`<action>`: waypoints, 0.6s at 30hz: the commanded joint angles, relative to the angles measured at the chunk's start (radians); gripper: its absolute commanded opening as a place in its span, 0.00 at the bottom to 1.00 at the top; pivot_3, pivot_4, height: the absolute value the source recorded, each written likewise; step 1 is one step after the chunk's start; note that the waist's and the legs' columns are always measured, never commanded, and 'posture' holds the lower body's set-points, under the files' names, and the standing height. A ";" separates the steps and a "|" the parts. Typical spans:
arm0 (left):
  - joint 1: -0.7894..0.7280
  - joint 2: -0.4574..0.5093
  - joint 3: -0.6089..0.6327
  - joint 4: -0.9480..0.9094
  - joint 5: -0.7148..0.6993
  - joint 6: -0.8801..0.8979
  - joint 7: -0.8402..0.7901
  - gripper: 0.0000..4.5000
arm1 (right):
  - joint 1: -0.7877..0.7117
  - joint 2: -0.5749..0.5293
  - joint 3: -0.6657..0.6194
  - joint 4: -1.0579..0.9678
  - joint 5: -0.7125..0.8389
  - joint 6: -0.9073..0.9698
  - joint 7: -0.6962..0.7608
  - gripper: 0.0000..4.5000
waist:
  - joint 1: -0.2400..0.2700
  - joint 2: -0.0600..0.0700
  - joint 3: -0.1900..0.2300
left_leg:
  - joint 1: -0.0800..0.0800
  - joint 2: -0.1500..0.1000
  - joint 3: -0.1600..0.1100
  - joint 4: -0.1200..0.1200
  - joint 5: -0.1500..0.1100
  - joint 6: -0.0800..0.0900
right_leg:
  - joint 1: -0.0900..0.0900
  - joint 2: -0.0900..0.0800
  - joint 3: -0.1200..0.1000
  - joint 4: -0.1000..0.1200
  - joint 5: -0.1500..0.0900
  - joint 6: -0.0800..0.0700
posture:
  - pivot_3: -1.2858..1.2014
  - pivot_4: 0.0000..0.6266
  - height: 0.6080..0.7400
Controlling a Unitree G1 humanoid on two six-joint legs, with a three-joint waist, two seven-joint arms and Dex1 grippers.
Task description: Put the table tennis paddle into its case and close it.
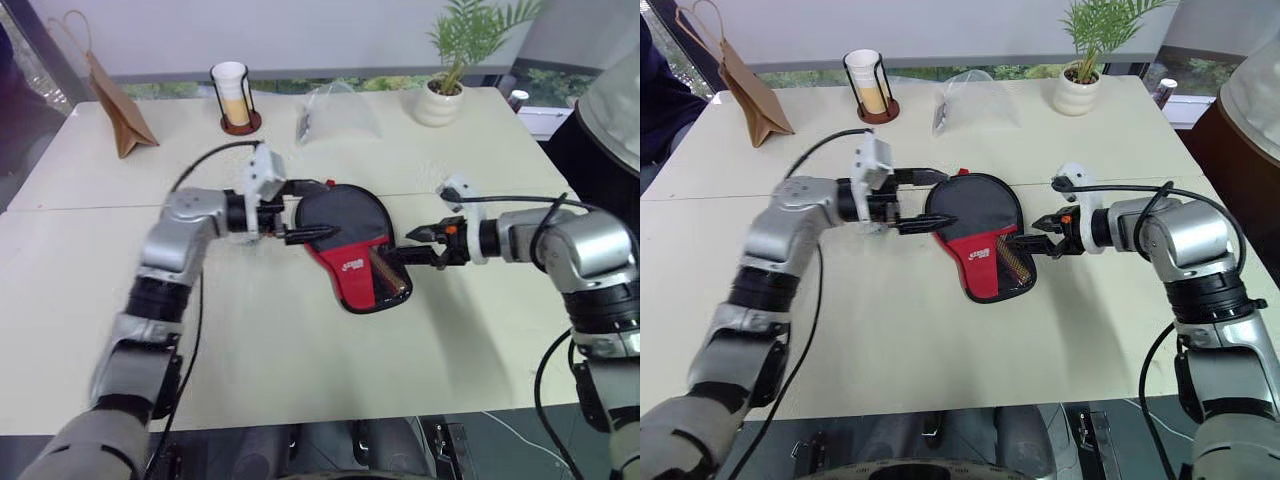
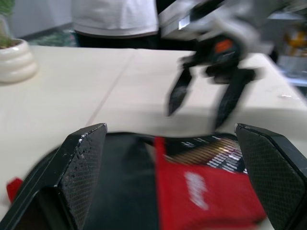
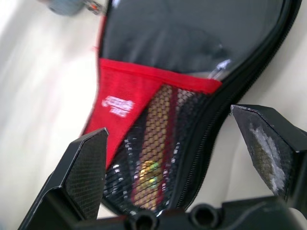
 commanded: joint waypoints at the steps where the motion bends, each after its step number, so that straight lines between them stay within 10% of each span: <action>1: 0.061 0.084 0.049 -0.173 -0.086 0.103 -0.013 0.98 | -0.043 0.017 0.022 0.063 -0.042 -0.056 0.030 1.00 | 0.000 0.000 0.000 | 0.000 0.000 0.000 0.000 0.000 0.000 | 0.000 0.000 0.000 0.000 0.000 0.000 | 0.52 0.24 0.95; 13: 0.209 0.221 0.161 -0.406 -0.207 0.239 0.106 0.98 | -0.057 0.108 0.079 0.232 -0.104 -0.098 0.124 1.00 | 0.002 0.000 0.000 | 0.001 0.000 0.000 0.000 0.000 0.000 | 0.001 0.001 -0.001 0.000 0.000 0.000 | 0.52 0.24 0.95; 18: 0.217 0.227 0.166 -0.423 -0.222 0.241 0.143 0.98 | -0.081 0.148 0.054 0.304 -0.101 -0.069 0.133 0.58 | -0.008 0.000 0.000 | 0.004 0.000 0.000 -0.001 0.000 0.000 | 0.003 0.001 -0.001 0.000 0.000 0.000 | 0.52 0.24 0.95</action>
